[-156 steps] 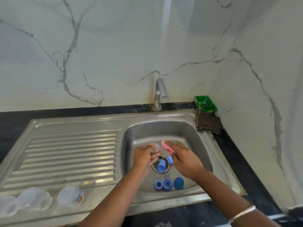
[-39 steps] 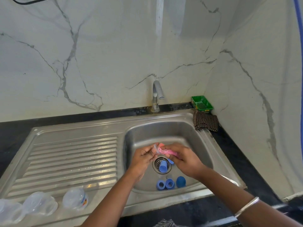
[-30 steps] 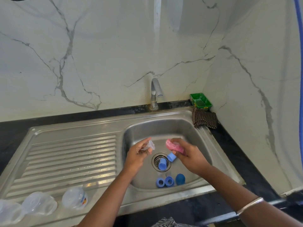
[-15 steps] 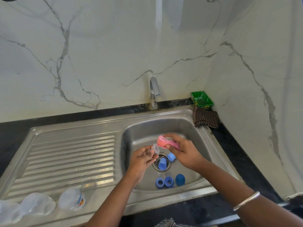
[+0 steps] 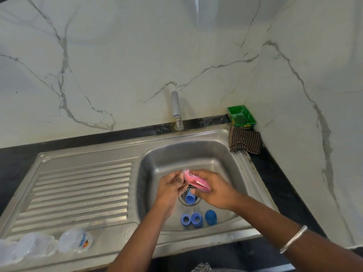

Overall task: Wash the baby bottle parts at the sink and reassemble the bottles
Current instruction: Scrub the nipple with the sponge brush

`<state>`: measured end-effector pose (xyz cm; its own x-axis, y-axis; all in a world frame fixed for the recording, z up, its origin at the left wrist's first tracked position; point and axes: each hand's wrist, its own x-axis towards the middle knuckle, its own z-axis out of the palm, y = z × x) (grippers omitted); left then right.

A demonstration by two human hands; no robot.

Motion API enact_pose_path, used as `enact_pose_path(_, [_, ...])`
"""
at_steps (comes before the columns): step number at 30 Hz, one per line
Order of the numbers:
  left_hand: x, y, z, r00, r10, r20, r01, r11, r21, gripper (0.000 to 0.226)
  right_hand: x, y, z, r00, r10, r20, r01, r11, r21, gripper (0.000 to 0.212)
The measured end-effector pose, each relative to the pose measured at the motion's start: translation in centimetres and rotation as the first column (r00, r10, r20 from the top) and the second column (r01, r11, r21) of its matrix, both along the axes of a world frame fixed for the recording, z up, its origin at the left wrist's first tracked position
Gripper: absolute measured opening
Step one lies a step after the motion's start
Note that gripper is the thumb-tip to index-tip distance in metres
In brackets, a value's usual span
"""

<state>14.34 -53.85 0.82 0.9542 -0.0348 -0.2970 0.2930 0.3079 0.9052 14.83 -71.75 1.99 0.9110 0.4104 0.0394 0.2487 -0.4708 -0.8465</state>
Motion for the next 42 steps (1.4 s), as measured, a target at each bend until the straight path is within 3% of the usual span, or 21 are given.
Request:
enact_pose_path(4, [-0.1, -1.4, 0.4, 0.995, 0.025, 0.095, -0.043, 0.98, 0.195, 0.023, 0.9, -1.0, -0.2, 0.999, -0.012, -0.04, 0.012, 1.0, 0.008, 0.026])
enact_pose_path(7, [0.0, -2.5, 0.3, 0.985, 0.066, 0.158, -0.122, 0.919, 0.374, 0.019, 1.3, -0.8, 0.4, 0.961, -0.051, -0.271, 0.128, 0.953, 0.276, 0.021])
enact_pose_path(9, [-0.1, -3.1, 0.5, 0.971, 0.052, 0.232, -0.167, 0.844, 0.51, 0.018, 1.6, -0.7, 0.9, 0.841, -0.101, -0.532, 0.325, 0.88, 0.347, 0.016])
enact_pose_path(11, [-0.4, -3.6, 0.7, 0.954, 0.028, 0.297, -0.211, 0.769, 0.604, 0.02, 2.1, -1.1, 1.7, 0.617, -0.03, -0.786, 0.484, 0.802, 0.35, 0.016])
enact_pose_path(13, [-0.6, -3.8, 0.7, 0.948, 0.007, 0.317, -0.228, 0.708, 0.668, 0.023, 2.7, -1.5, 2.4, 0.488, 0.055, -0.871, 0.557, 0.749, 0.359, 0.018])
enact_pose_path(15, [-0.8, -4.0, 0.7, 0.959, 0.012, 0.284, -0.205, 0.72, 0.663, 0.024, 3.1, -1.7, 2.7, 0.543, 0.022, -0.839, 0.497, 0.797, 0.342, 0.018])
enact_pose_path(18, [-0.7, -4.4, 1.1, 0.976, 0.032, 0.214, -0.146, 0.83, 0.538, 0.021, 3.4, -2.3, 2.6, 0.733, -0.06, -0.677, 0.334, 0.899, 0.282, 0.017])
enact_pose_path(21, [-0.5, -5.0, 2.2, 0.986, 0.103, 0.128, -0.138, 0.941, 0.309, 0.023, 3.7, -2.4, 2.4, 0.902, -0.028, -0.432, 0.155, 0.953, 0.261, 0.018])
enact_pose_path(23, [-0.1, -5.0, 3.0, 0.989, 0.148, 0.03, -0.151, 0.977, 0.151, 0.032, 3.5, -2.6, 2.3, 0.965, 0.035, -0.258, 0.032, 0.968, 0.25, 0.021])
enact_pose_path(26, [0.2, -4.4, 3.9, 0.986, 0.105, -0.132, -0.101, 0.994, 0.037, 0.031, 3.4, -3.9, 1.7, 0.997, 0.078, 0.006, -0.078, 0.997, 0.024, 0.029])
enact_pose_path(28, [0.2, -4.0, 4.2, 0.977, 0.052, -0.208, -0.057, 0.998, -0.014, 0.026, 3.6, -4.9, 1.7, 0.967, 0.144, 0.212, -0.109, 0.98, -0.167, 0.034])
enact_pose_path(32, [0.2, -4.0, 4.4, 0.965, 0.052, -0.257, -0.093, 0.984, -0.149, 0.022, 4.0, -5.4, 1.9, 0.91, 0.191, 0.369, -0.12, 0.971, -0.206, 0.043])
enact_pose_path(36, [0.1, -5.1, 4.0, 0.971, 0.182, -0.157, -0.186, 0.983, -0.011, 0.02, 3.9, -4.5, 1.1, 0.943, 0.125, 0.308, -0.055, 0.972, -0.227, 0.035])
enact_pose_path(39, [-0.2, -6.1, 3.4, 0.957, 0.282, 0.067, -0.29, 0.941, 0.173, 0.021, 3.8, -3.3, 0.9, 0.999, -0.031, -0.031, 0.033, 0.998, 0.062, 0.021])
enact_pose_path(40, [-0.3, -6.3, 3.3, 0.948, 0.284, 0.147, -0.313, 0.917, 0.247, 0.022, 3.8, -2.9, 1.2, 0.986, -0.045, -0.161, 0.077, 0.977, 0.199, 0.016])
enact_pose_path(42, [-0.4, -6.7, 3.1, 0.923, 0.265, 0.277, -0.358, 0.856, 0.374, 0.02, 4.2, -2.5, 2.2, 0.928, -0.052, -0.37, 0.181, 0.928, 0.324, 0.012])
